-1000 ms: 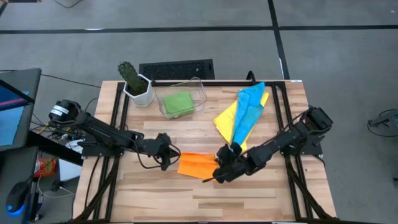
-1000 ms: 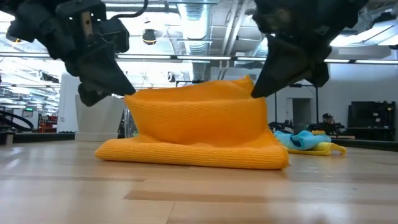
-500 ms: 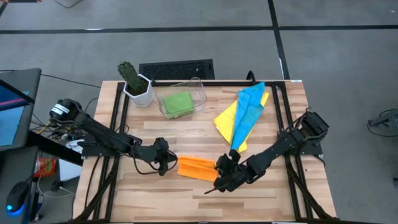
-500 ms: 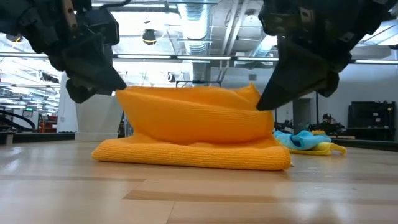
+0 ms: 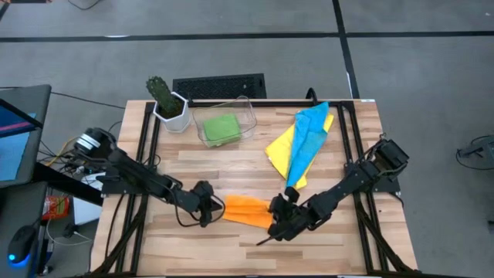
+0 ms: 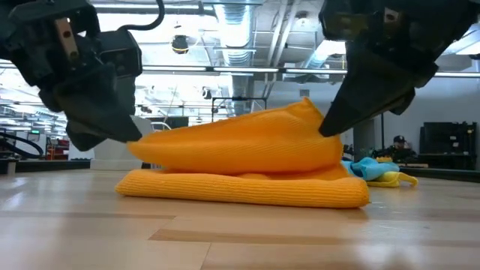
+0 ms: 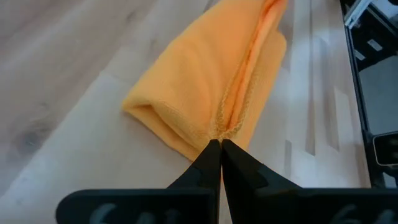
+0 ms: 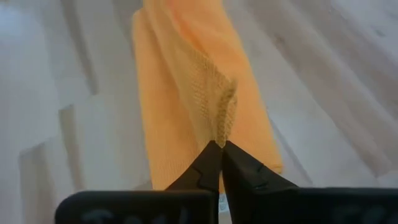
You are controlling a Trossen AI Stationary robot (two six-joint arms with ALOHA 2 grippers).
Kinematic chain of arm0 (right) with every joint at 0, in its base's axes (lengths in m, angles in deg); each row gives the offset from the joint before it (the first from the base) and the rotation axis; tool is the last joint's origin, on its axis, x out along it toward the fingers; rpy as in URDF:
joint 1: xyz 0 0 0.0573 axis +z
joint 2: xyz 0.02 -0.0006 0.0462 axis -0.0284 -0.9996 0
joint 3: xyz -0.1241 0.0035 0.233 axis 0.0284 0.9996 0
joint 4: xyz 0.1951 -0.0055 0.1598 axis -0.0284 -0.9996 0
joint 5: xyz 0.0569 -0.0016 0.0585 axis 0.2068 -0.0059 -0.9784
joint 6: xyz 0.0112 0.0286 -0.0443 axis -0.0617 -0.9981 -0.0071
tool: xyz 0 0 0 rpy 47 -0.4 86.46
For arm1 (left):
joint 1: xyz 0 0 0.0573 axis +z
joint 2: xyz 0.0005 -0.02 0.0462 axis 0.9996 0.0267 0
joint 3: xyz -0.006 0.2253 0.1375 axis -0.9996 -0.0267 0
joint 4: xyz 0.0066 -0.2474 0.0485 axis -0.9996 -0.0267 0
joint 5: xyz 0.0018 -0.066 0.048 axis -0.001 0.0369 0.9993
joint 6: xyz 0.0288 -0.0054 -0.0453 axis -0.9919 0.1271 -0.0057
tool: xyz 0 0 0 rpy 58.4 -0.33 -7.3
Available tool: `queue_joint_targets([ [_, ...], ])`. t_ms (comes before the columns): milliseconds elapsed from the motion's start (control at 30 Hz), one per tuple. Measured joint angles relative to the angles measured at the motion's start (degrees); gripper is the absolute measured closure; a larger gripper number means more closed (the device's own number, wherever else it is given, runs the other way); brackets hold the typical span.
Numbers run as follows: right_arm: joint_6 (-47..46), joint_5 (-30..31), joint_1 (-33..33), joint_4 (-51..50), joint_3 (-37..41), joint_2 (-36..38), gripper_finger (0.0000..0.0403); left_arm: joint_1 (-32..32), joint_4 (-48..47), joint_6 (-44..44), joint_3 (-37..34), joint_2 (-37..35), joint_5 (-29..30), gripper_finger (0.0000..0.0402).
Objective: Fold microfiber towels
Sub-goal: Fold the orange microfiber cloth
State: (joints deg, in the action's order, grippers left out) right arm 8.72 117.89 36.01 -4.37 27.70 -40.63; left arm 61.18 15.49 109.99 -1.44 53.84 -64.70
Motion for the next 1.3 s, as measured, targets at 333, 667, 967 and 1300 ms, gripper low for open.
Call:
queue_joint_targets([
  [333,7.2,-1.8,1.6,0.5,0.0,0.0,0.0322,0.0,0.6,0.9,0.0,0.3,-1.1,0.0401],
  [667,11.3,-6.1,1.6,0.0,0.0,0.0,0.0249,-0.1,4.5,2.0,0.0,0.2,-1.4,0.0401],
  [967,10.2,-6.4,3.2,0.8,0.0,0.3,0.0245,-2.5,6.3,2.4,0.0,0.2,-1.6,0.0401],
  [1300,12.1,-2.5,1.7,15.5,0.0,0.3,0.0266,-3.6,6.4,2.2,0.0,0.2,-0.9,0.0401],
])
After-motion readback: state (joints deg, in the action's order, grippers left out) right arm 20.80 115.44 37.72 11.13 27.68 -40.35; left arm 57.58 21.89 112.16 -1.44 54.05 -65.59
